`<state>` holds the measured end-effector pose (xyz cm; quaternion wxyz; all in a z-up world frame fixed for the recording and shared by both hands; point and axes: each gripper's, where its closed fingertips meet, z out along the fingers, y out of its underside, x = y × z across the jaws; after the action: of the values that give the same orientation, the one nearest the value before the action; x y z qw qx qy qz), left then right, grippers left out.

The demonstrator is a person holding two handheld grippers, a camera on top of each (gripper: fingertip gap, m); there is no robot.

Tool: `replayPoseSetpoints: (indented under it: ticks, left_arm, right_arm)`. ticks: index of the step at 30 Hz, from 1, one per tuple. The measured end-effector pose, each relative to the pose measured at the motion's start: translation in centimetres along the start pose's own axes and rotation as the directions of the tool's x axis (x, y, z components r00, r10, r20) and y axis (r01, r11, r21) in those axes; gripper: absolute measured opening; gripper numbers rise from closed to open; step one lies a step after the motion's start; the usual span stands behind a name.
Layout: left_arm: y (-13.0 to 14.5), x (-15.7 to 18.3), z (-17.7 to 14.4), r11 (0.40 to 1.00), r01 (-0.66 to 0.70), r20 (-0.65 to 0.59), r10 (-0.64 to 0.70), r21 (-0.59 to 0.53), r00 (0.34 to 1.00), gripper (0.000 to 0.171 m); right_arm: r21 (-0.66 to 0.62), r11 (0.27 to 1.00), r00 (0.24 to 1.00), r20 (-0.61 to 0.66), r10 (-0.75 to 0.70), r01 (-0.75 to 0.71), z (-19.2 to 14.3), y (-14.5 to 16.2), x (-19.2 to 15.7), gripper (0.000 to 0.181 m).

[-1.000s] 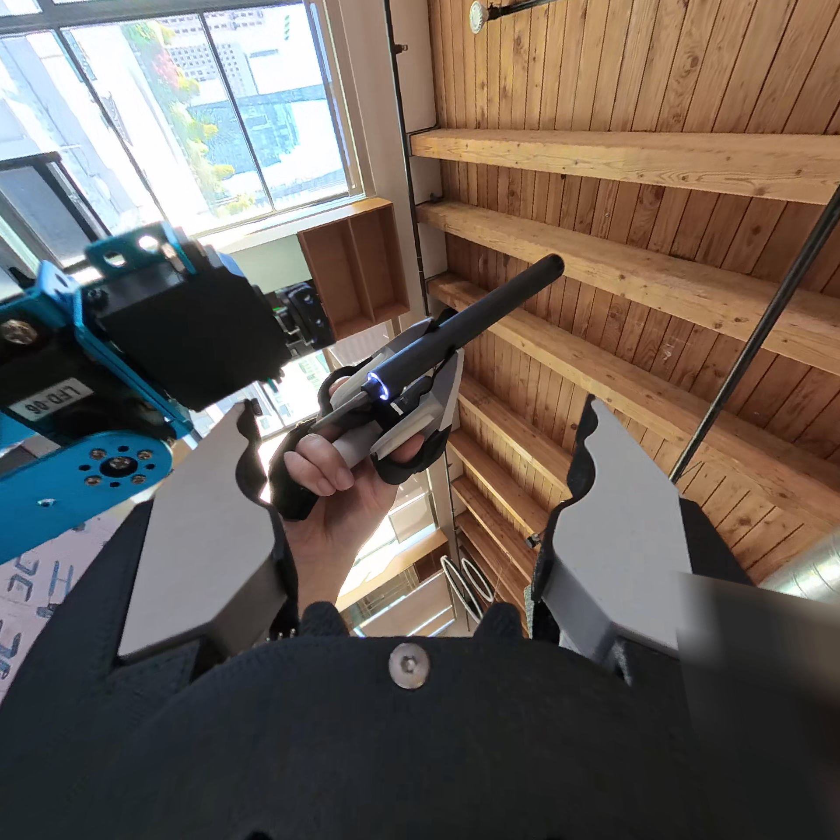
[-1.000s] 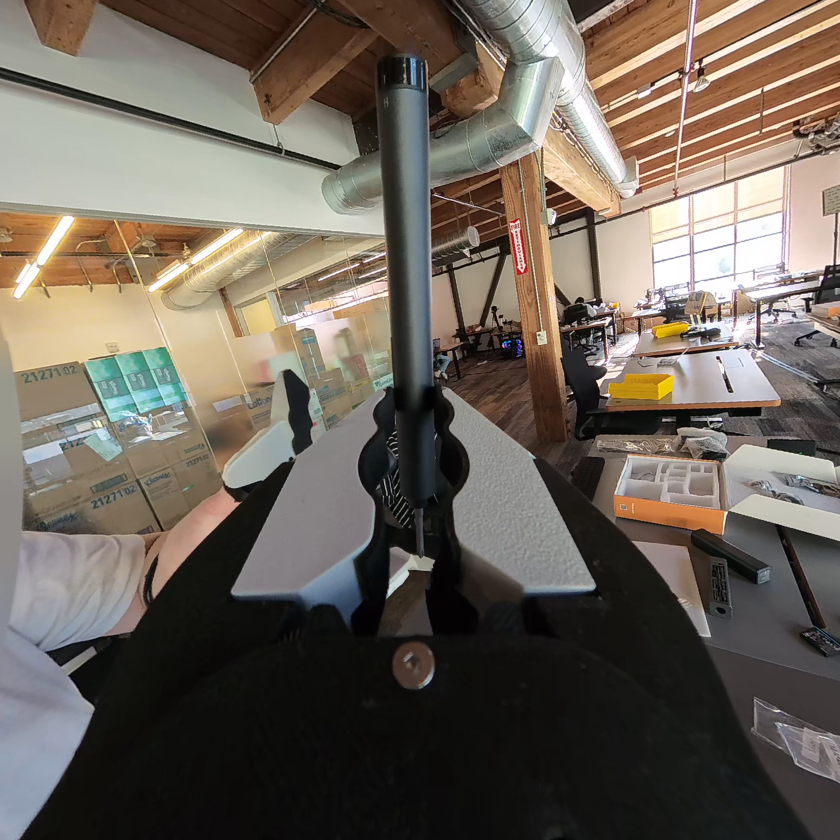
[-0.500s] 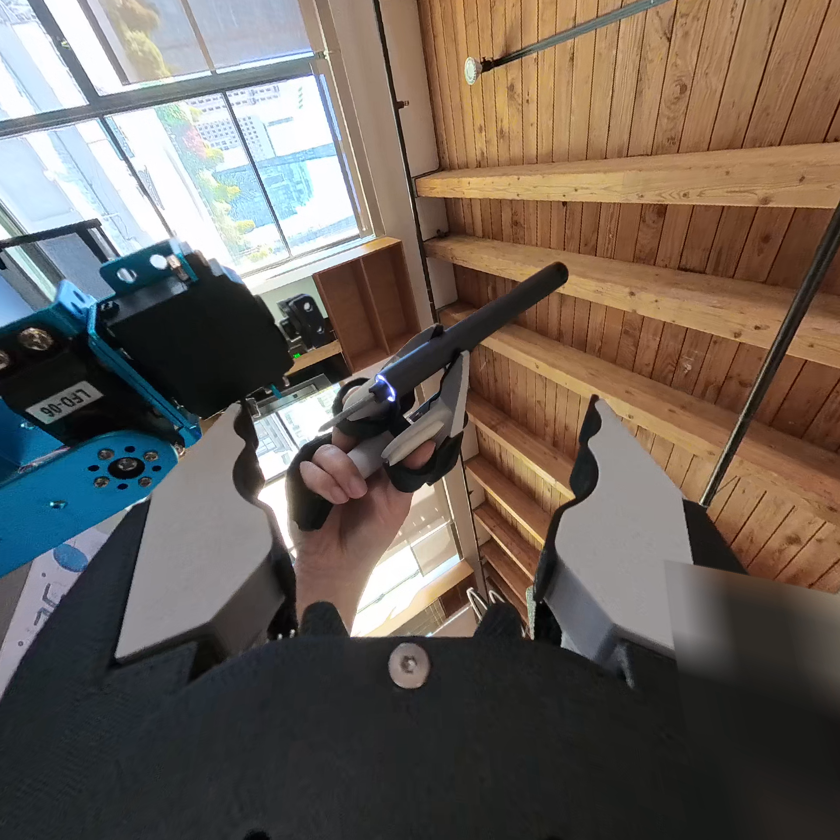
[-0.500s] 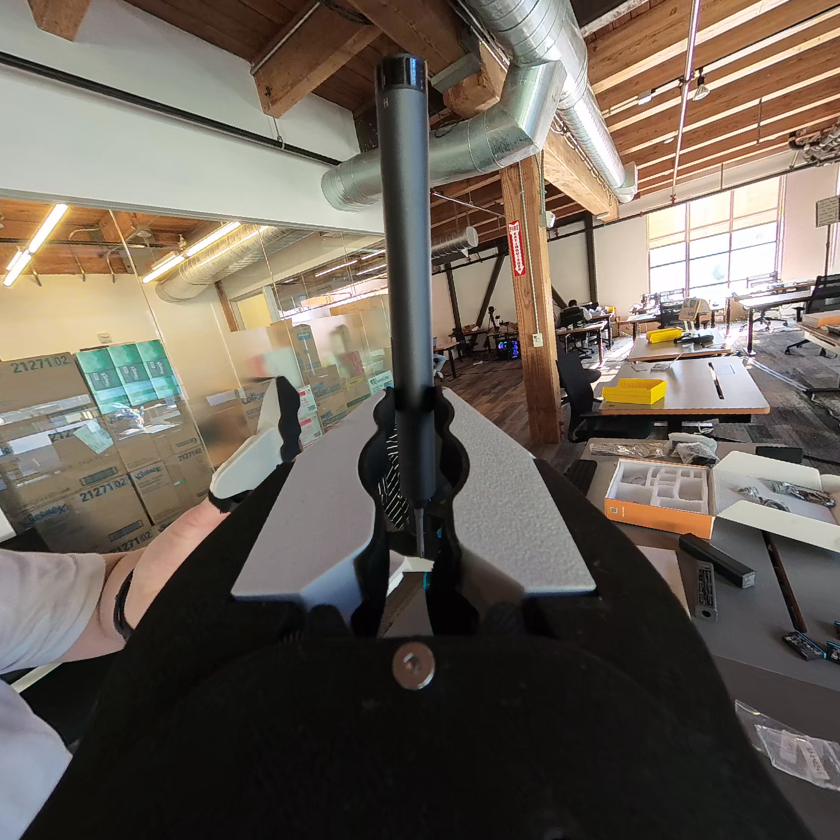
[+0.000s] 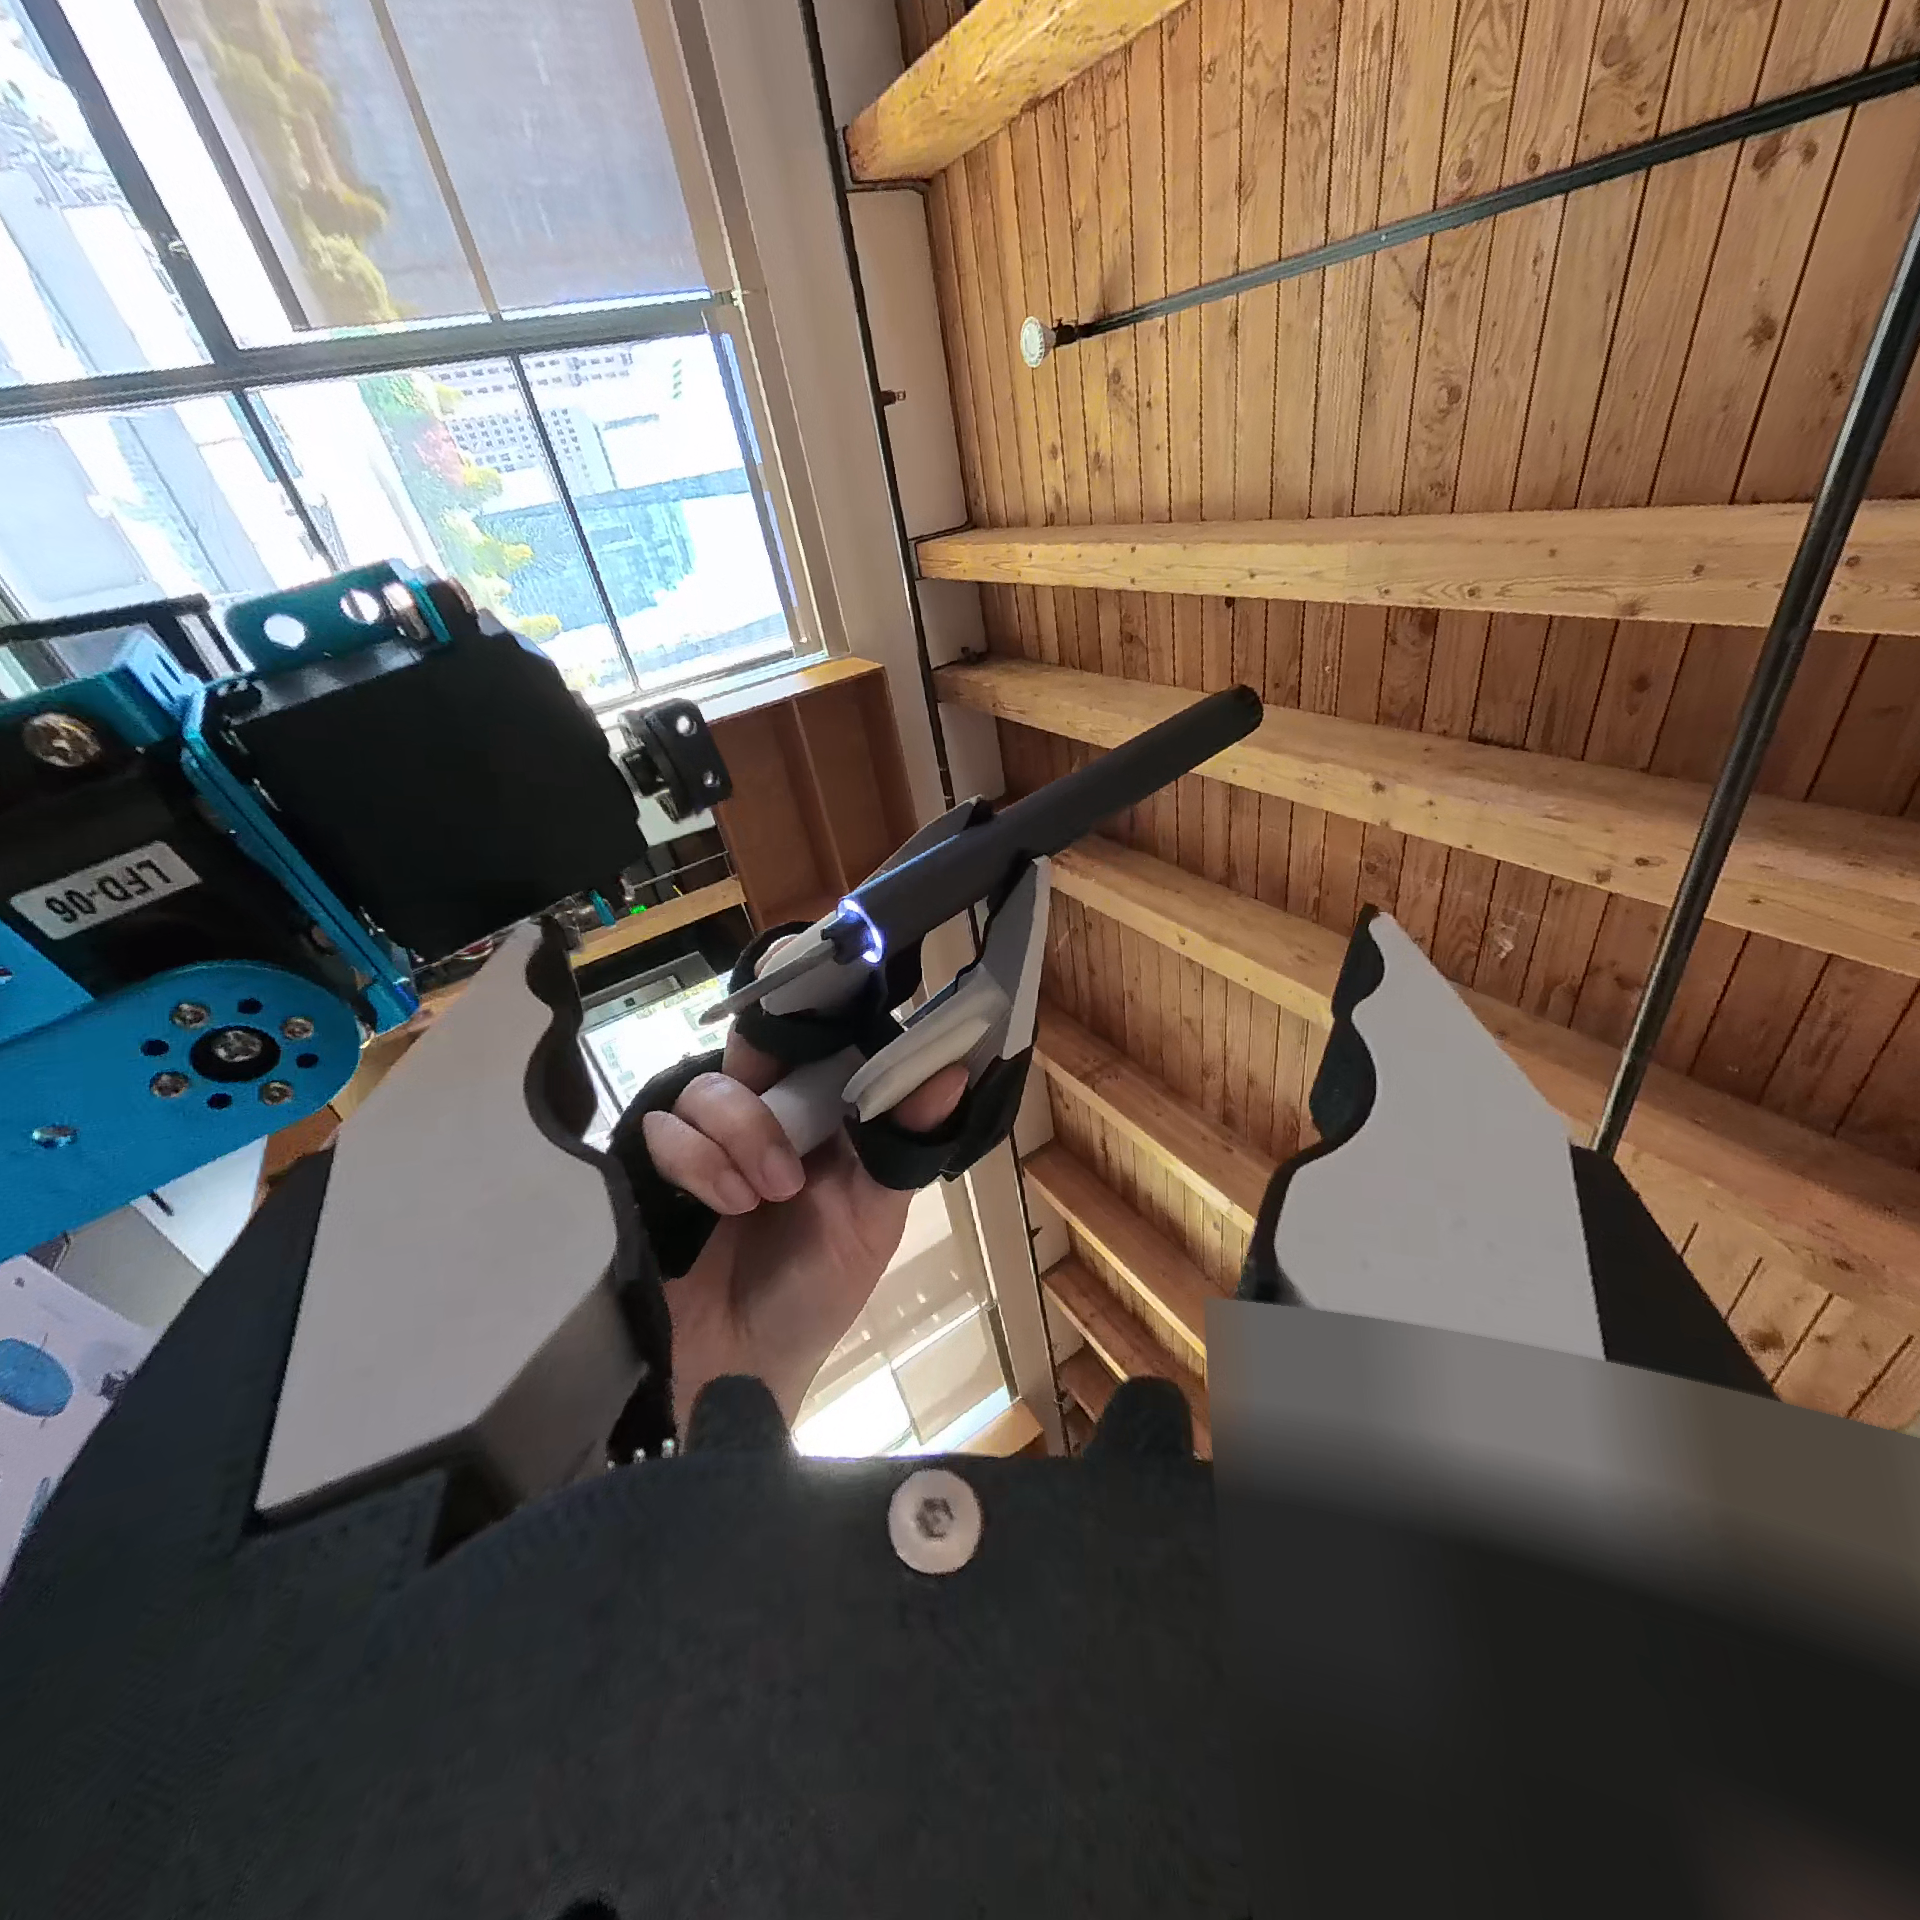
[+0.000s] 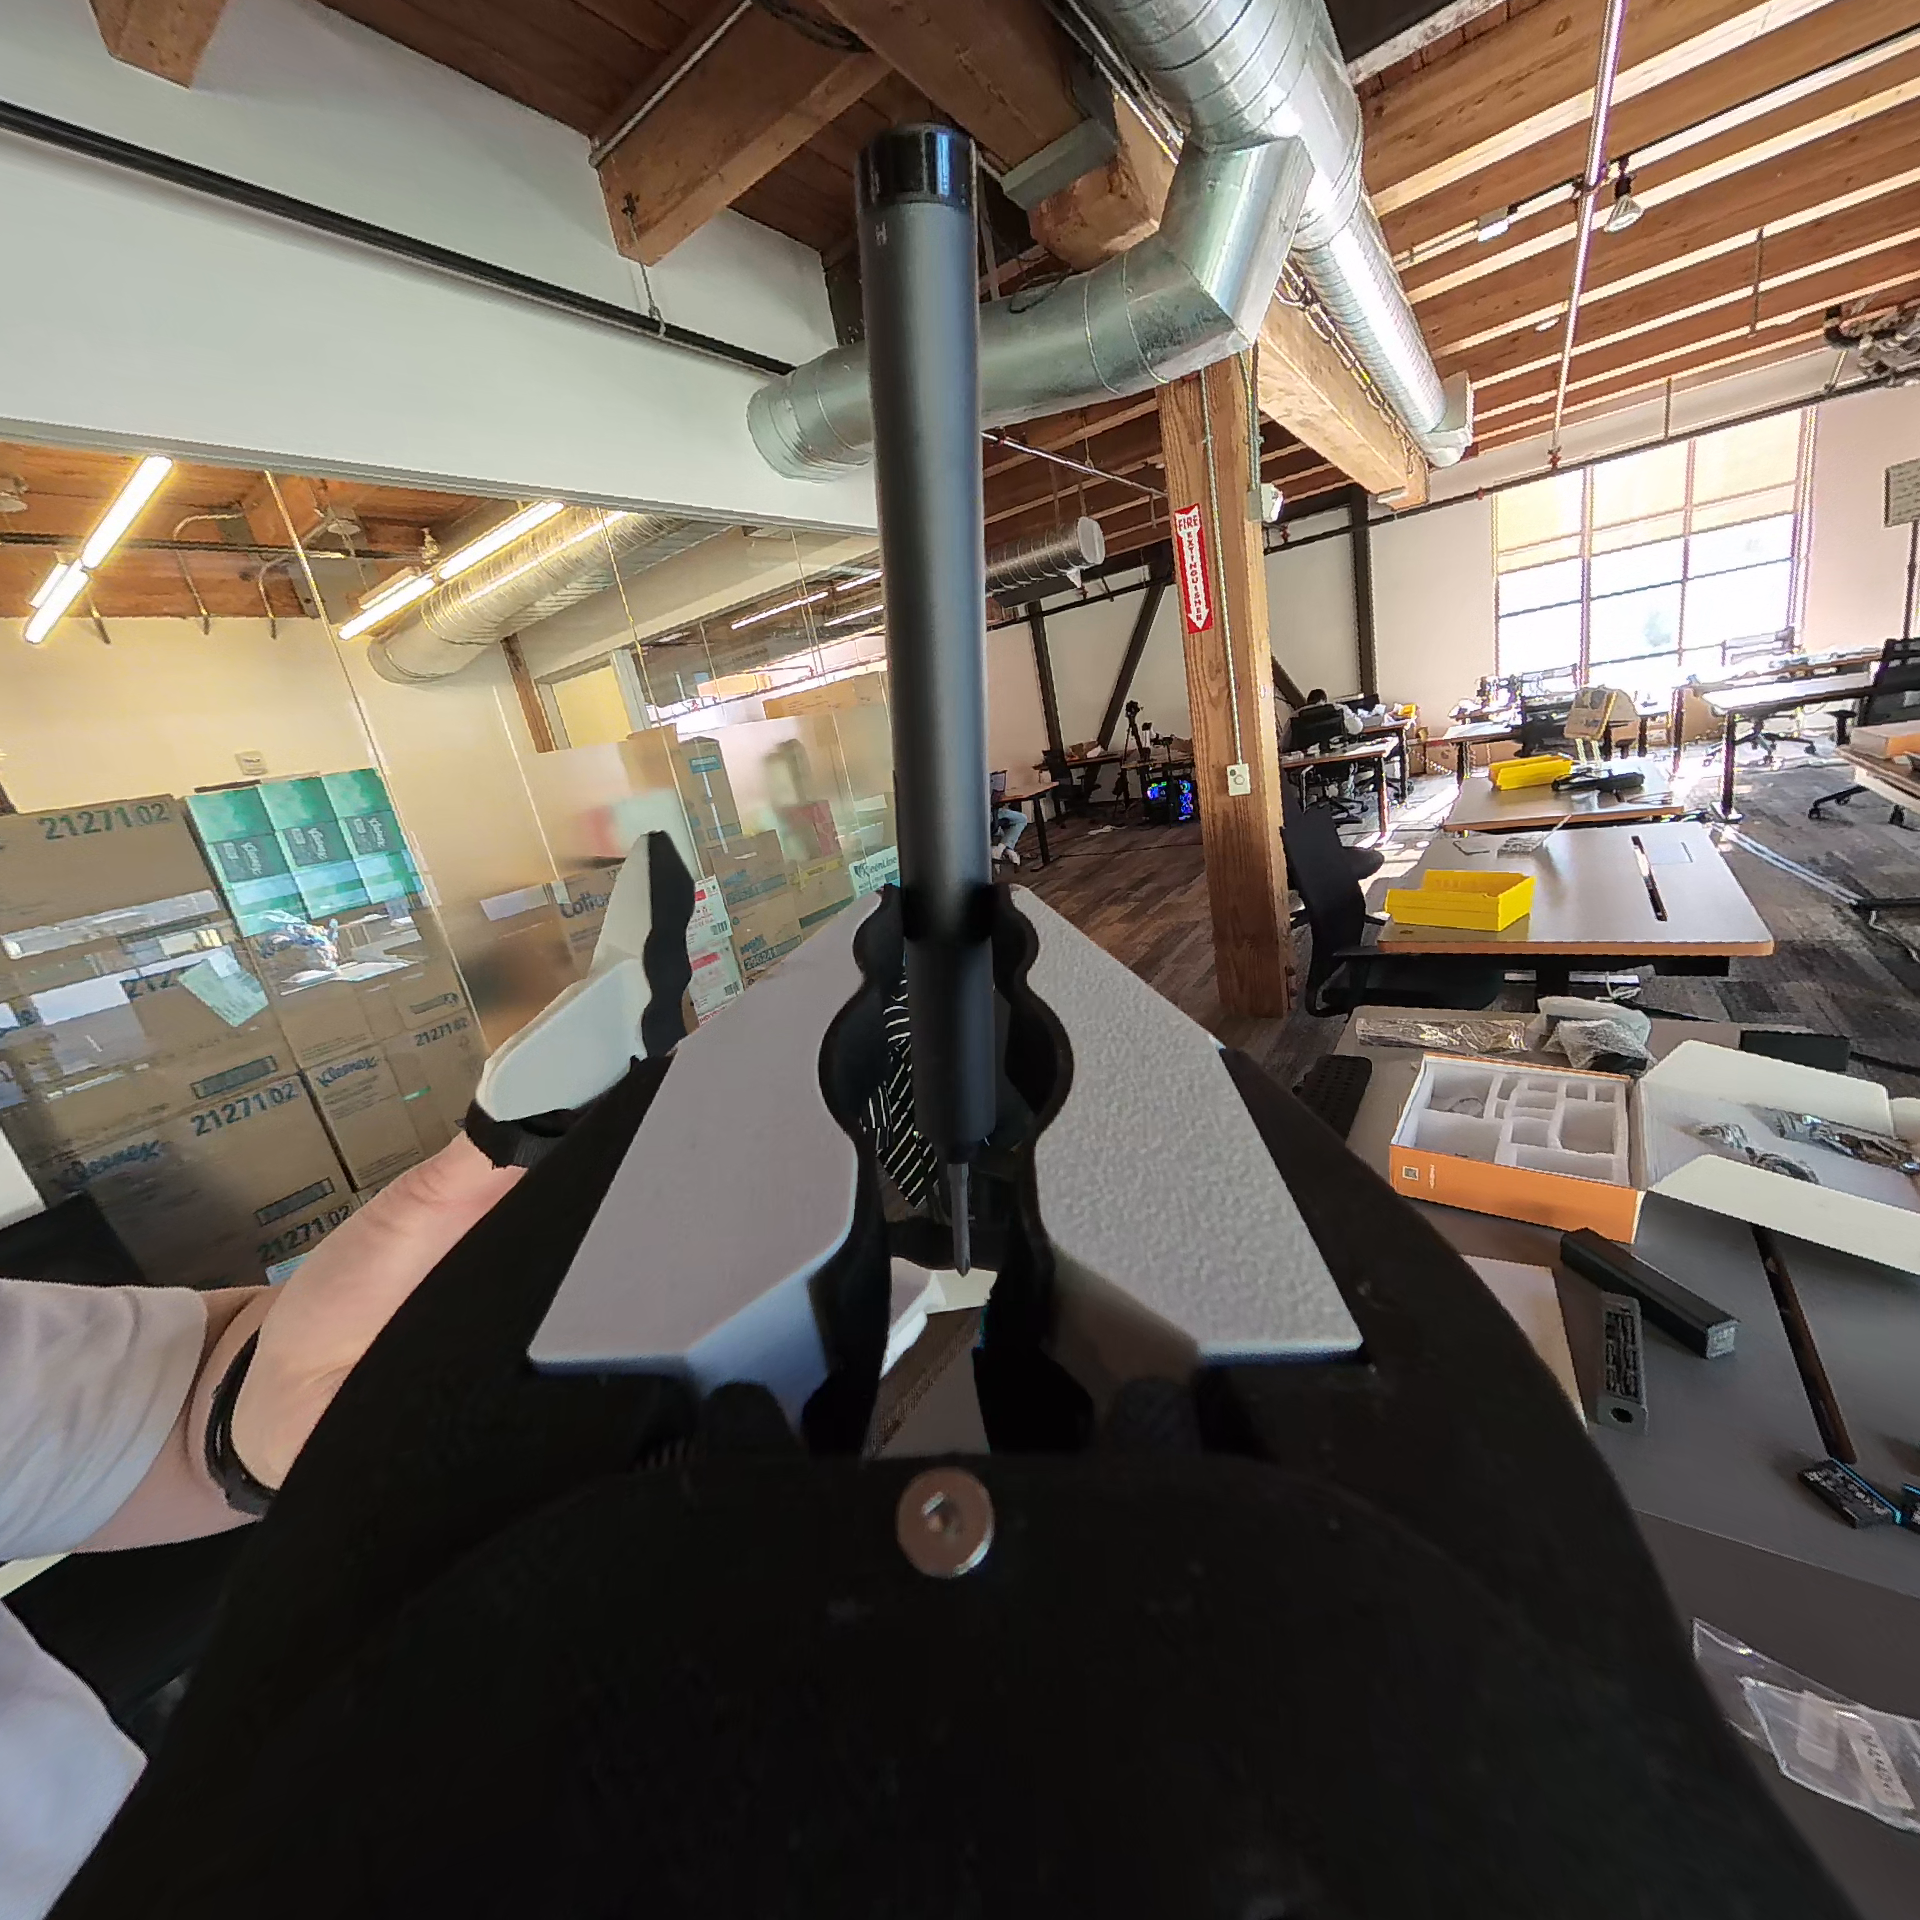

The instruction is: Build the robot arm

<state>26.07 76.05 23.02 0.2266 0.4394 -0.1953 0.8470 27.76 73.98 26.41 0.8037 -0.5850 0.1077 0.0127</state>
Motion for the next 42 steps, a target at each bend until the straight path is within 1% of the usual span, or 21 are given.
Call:
replayPoseSetpoints:
  ticks: [10, 15, 22, 30, 36, 42]
  left_arm:
    - [0.0, -0.3, 0.2, 1.000, -0.006, 0.021, 0.005, 0.015, 1.000, 0.143]
    - [-0.1, -0.5, 0.2, 0.999, 0.007, 0.028, -0.008, 0.041, 1.000, 0.139]
    - [-0.4, -0.2, 0.3, 0.997, 0.006, 0.038, -0.009, 0.082, 0.999, 0.141]
    - [-0.3, -0.1, 0.5, 0.993, -0.028, 0.061, 0.021, 0.119, 0.998, 0.142]
    - [-0.1, -0.9, 0.6, 0.992, -0.012, 0.071, 0.003, 0.127, 0.997, 0.142]
    - [-0.4, -1.0, 0.4, 0.991, 0.018, 0.054, -0.025, 0.134, 0.998, 0.140]
  right_arm:
    - [-0.007, 1.000, 1.000, -0.009, -0.014, 0.014, -0.1, -0.1, -0.2, 0.015]
    - [0.002, 1.000, 1.000, -0.009, -0.022, 0.022, 0.4, 0.1, 0.2, 0.015]
    - [0.026, 0.999, 0.999, -0.006, -0.045, 0.045, 0.8, 0.1, 0.5, 0.015]
    - [0.046, 0.994, 0.995, -0.014, -0.096, 0.096, 0.7, -0.2, 0.5, 0.015]
    - [0.043, 0.994, 0.995, -0.016, -0.095, 0.096, 0.9, -0.3, 0.7, 0.015]
    - [0.028, 0.996, 0.997, 0.000, -0.083, 0.083, 1.8, -0.1, 0.6, 0.015]
